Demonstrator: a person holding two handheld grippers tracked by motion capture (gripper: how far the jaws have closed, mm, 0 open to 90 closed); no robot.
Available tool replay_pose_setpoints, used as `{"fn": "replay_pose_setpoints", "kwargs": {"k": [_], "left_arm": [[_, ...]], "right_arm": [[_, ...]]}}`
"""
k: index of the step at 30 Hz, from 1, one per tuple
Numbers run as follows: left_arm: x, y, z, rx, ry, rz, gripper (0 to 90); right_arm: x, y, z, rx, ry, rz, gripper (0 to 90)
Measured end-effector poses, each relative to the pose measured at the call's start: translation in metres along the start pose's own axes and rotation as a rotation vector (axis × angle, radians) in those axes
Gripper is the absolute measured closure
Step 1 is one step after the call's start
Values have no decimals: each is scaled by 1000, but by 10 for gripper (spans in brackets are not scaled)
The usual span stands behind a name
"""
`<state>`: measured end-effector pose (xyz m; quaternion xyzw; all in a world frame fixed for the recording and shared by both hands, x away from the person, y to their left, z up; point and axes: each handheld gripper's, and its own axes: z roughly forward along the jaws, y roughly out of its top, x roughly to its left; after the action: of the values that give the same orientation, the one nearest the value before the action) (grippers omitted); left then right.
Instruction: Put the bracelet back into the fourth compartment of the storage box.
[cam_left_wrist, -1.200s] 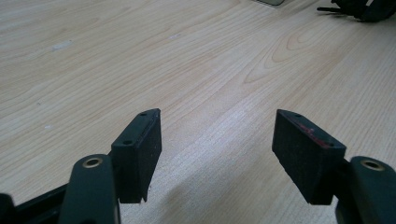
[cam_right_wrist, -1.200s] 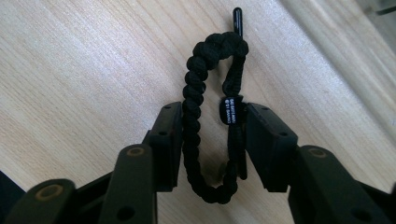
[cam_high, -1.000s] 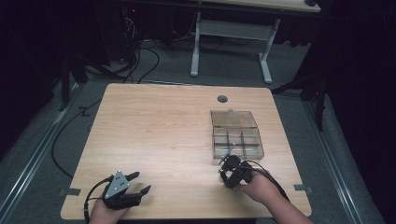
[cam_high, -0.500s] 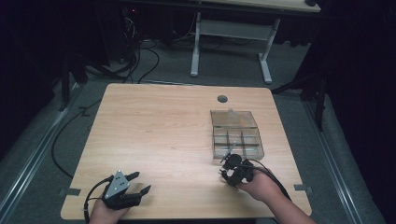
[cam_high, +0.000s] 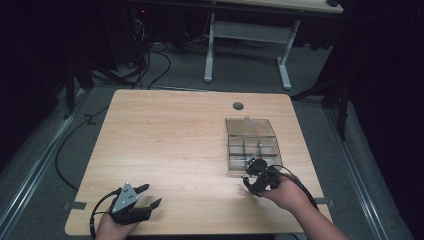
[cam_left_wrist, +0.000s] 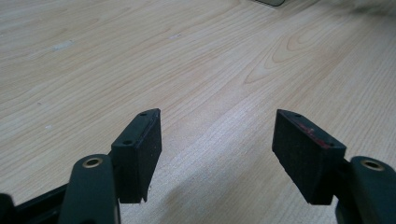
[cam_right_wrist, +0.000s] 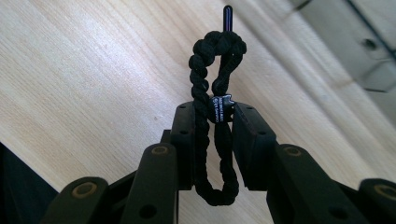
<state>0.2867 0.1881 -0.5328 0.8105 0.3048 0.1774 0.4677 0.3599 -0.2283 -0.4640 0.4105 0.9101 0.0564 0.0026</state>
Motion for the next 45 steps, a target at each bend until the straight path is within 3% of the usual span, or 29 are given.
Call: {"fn": "replay_pose_setpoints", "kwargs": {"k": [3,4,6,7,8,10,12,21,23,34,45], "left_arm": [[0,0,0,-1,0,-1,334],[0,0,0,-2,1,-1,334],[0,0,0,-2,0,-1,334],[0,0,0,-3,1,-2,334],[0,0,0,0,-1,-1,334],[0,0,0,-1,-1,-2,334],[0,0,0,-1,-2,-3,334],[0,0,-1,-3,-4,-3,333],[0,0,-1,-6,-4,-5,333],[1,0,-1,-5,-8,-4,333],[1,0,-1,-3,-12,0,332]], "right_arm": [[-5,0,-6,-12,3,9,711],[-4,-1,-9,-6,6,46,711],[-9,-1,-13,-19,2,18,711],[-8,-1,-15,-14,2,43,711],[-12,-1,-18,-25,-2,7,711],[-14,0,-19,-27,5,4,711],[-15,2,-26,10,16,43,710],[-23,16,-43,20,9,35,711],[-24,23,-48,21,7,52,711],[-33,49,-50,15,0,53,712],[-41,82,-33,41,3,41,712]]}}
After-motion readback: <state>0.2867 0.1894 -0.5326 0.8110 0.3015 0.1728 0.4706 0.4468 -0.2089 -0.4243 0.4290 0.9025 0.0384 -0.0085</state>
